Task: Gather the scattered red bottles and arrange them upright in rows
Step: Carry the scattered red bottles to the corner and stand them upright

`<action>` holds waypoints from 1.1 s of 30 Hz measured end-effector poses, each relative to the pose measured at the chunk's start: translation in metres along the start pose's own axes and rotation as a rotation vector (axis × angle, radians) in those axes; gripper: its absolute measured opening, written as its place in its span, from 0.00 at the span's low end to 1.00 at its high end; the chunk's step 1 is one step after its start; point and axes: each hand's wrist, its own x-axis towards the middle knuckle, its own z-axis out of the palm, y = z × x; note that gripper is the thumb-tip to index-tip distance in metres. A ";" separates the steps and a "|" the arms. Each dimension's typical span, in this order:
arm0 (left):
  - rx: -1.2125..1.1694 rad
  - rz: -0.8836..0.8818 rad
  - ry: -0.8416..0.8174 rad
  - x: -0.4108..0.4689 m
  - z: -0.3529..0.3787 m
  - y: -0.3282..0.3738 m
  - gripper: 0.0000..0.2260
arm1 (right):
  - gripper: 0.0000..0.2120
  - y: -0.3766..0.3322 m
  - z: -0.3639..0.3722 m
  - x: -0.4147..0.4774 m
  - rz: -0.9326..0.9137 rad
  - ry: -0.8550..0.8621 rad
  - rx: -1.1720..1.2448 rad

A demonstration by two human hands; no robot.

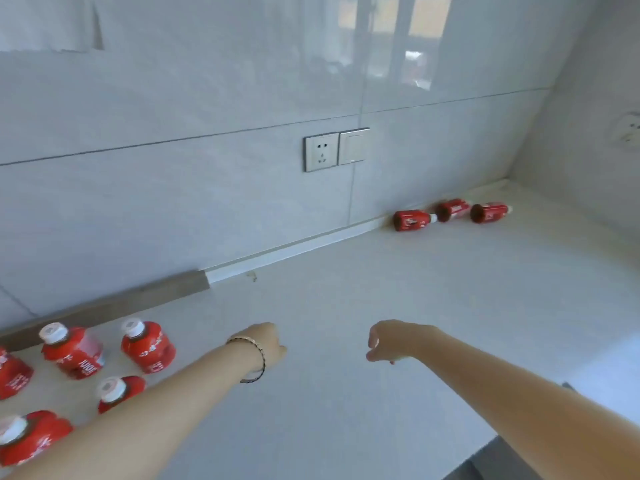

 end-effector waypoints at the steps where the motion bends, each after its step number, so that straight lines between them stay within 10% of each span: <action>1: 0.023 0.016 0.016 0.011 -0.001 0.034 0.09 | 0.21 0.035 -0.007 -0.003 0.023 0.028 0.018; 14: -0.021 0.190 0.085 0.097 -0.009 0.392 0.04 | 0.09 0.376 -0.104 -0.001 0.192 0.218 0.077; 33: 0.339 0.096 0.200 0.449 -0.087 0.488 0.19 | 0.15 0.511 -0.244 0.243 0.222 0.201 0.119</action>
